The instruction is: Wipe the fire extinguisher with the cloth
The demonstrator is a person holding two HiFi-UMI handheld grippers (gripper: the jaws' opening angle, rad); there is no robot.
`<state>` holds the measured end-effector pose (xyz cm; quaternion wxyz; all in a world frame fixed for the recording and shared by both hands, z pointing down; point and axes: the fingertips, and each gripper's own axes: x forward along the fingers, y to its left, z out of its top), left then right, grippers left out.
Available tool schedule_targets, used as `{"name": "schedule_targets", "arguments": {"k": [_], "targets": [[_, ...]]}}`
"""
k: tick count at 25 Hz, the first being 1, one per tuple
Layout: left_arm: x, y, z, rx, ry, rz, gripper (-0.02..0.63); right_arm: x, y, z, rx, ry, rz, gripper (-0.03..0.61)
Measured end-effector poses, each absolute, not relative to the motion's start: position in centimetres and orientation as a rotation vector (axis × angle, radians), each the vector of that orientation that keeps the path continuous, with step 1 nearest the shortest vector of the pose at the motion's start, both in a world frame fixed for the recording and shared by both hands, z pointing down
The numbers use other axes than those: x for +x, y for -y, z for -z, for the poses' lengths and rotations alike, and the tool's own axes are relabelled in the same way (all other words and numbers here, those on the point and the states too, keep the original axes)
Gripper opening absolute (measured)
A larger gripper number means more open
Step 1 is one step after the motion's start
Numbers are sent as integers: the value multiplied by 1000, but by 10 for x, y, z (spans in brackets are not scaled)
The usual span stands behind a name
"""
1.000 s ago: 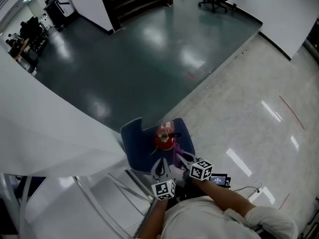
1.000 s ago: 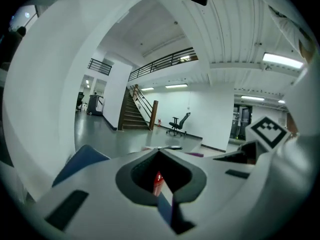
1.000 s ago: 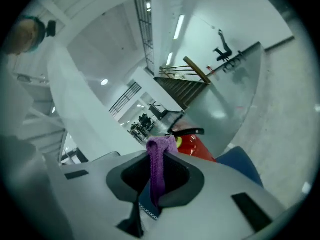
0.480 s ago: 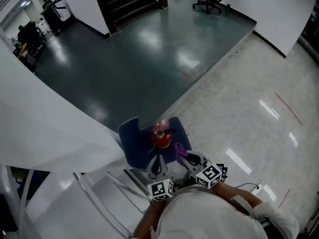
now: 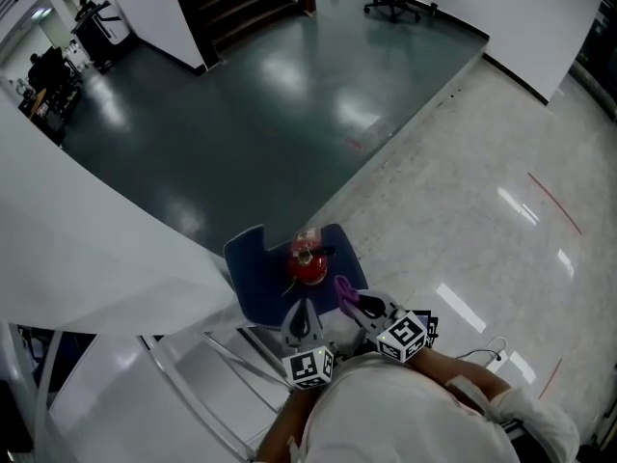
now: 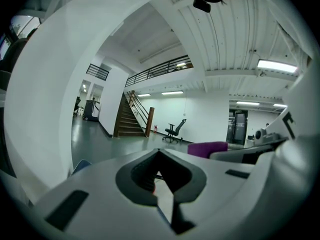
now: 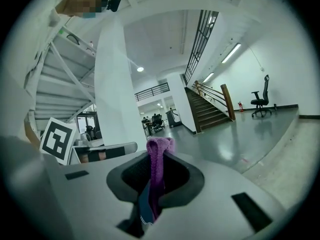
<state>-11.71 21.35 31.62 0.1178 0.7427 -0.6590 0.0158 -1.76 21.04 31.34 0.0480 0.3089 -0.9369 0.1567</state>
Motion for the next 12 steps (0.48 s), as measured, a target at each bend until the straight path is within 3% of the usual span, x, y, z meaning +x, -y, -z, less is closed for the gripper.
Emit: {"name": "schedule_targets", "arguments": {"k": [12], "targets": [[-114, -213, -324, 2167, 1916, -48, 5, -22, -208, -320, 915, 2844, -490, 48]]}}
